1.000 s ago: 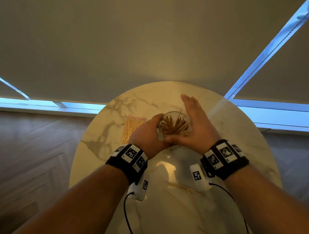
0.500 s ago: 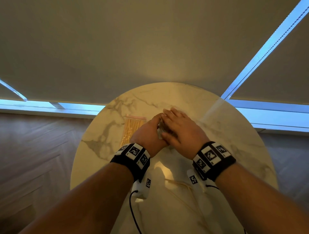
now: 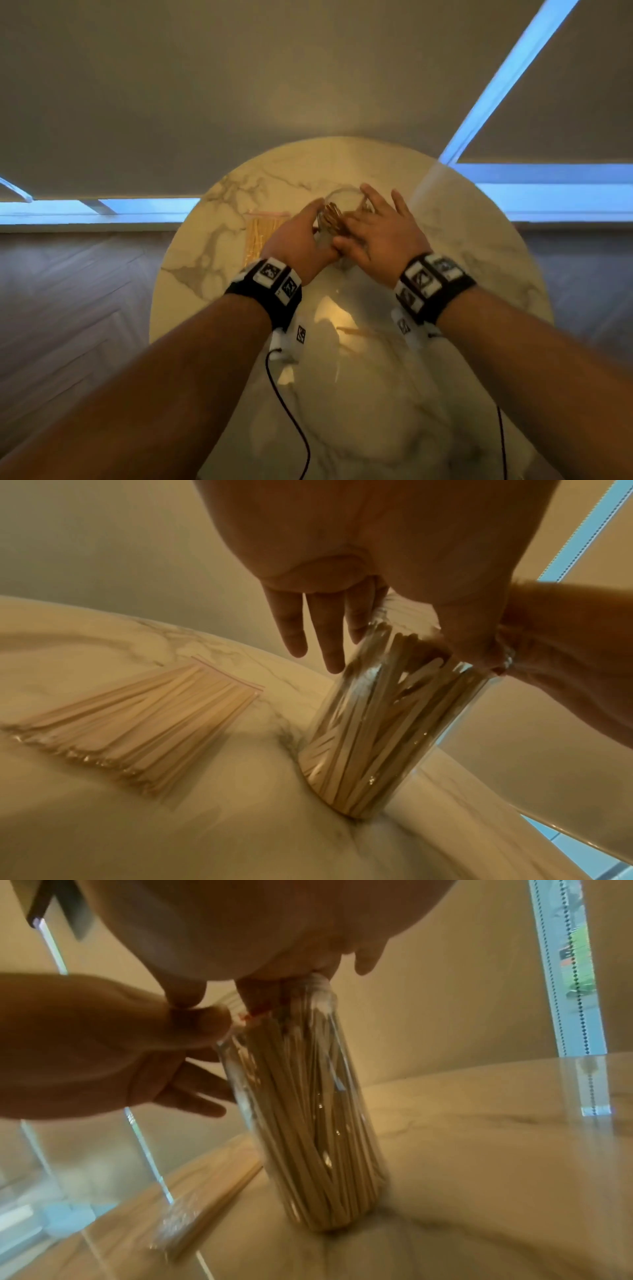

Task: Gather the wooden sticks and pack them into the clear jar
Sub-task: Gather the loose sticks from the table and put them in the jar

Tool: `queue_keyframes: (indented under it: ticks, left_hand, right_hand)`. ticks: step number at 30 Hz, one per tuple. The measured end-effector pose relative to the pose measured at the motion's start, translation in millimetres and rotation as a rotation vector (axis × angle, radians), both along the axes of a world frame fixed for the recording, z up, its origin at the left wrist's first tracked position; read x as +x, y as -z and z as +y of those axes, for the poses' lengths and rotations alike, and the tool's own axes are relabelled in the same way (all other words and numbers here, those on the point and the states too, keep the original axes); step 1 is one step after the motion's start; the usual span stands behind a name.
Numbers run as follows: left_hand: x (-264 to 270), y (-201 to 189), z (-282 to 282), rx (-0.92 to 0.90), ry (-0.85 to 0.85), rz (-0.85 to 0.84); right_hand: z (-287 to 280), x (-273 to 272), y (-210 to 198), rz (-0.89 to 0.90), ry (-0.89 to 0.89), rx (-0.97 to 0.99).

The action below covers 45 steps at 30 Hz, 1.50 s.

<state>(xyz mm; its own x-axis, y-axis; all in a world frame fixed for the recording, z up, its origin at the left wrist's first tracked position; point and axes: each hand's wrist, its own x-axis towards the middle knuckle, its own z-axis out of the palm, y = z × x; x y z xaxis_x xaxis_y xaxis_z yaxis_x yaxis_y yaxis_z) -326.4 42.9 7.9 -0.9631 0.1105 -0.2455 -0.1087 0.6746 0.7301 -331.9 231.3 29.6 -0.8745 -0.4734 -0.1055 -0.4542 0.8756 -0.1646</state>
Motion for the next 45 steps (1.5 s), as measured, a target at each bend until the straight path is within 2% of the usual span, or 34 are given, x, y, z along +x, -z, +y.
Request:
queue_keyframes:
  ticks: [3,6,8,12,16,19,22,28,32,36,38,40,43,45]
  left_hand:
    - [3.7,-9.9,2.4,-0.012,0.006,0.006]
    - [10.2,-8.0,1.4,-0.067,-0.017,-0.007]
    - [28.0,4.3,-0.7,-0.159,-0.015,-0.043]
    - [97.8,37.1,0.4,-0.358,0.188,-0.169]
    - [162.4,55.1,16.1,-0.472,0.386,-0.246]
    - [175.4,59.7,35.2,-0.482,0.363,-0.181]
    - [162.8,64.3,58.6,-0.507,0.325,-0.121]
    - [147.6,70.3,97.1,-0.611,0.345,-0.117]
    - [155.0,76.2,108.9,-0.565,0.300,-0.111]
    - [164.0,81.4,105.2,-0.449,0.272,-0.119]
    - [171.1,79.7,97.5,-0.385,0.210,-0.121]
    - [179.4,75.9,86.1,-0.396,0.117,-0.126]
    - [189.1,73.1,78.3,-0.471,0.073,-0.191]
    - [189.4,75.5,81.4,-0.450,0.065,-0.193]
  right_hand:
    - [5.4,-0.7,-12.6,-0.082,0.006,-0.097]
    - [34.2,19.0,-19.9,0.057,0.064,-0.329]
    - [60.6,49.8,-16.4,0.065,0.142,-0.399]
    - [119.9,124.2,21.5,-0.168,0.302,-0.272]
    - [156.9,202.5,62.2,-0.477,0.360,-0.048]
    - [166.0,246.1,81.9,-0.589,0.373,-0.029]
    - [161.7,266.8,97.2,-0.592,0.347,-0.061]
    - [130.1,249.1,100.5,-0.531,0.195,-0.114]
    - [116.3,225.5,101.9,-0.429,0.185,-0.148]
    - [118.6,201.6,103.7,-0.284,0.202,-0.096]
    - [119.9,191.0,100.5,-0.285,0.245,-0.128]
    - [121.0,183.1,99.5,-0.300,0.266,-0.173]
    - [119.8,173.6,101.6,-0.356,0.222,-0.118]
    - [115.0,168.8,103.2,-0.369,0.166,-0.086]
